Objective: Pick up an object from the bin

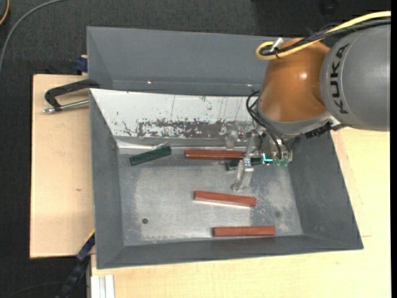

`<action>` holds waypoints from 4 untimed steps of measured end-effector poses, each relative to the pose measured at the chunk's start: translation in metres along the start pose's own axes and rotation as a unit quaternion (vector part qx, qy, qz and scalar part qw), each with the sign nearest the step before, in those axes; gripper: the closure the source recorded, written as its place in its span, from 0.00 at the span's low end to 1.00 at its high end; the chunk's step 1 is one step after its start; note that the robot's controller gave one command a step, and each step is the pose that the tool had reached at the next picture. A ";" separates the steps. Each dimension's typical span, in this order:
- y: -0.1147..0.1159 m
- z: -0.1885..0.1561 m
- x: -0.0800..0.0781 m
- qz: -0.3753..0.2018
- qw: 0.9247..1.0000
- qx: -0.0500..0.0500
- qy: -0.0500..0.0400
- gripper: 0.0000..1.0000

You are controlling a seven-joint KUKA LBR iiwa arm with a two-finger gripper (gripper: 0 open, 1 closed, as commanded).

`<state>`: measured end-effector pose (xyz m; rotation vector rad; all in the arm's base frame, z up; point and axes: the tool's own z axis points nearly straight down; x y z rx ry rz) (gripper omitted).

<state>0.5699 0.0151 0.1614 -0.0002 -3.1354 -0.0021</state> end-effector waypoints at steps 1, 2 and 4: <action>-0.013 0.090 0.063 -0.124 0.992 0.000 -0.002 0.00; -0.013 0.089 0.062 -0.124 0.992 0.000 -0.003 1.00; -0.048 -0.185 0.019 -0.349 0.937 0.004 -0.009 1.00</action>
Offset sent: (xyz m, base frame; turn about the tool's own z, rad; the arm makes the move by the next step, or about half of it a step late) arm -0.0635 -0.0135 -0.0888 -0.2503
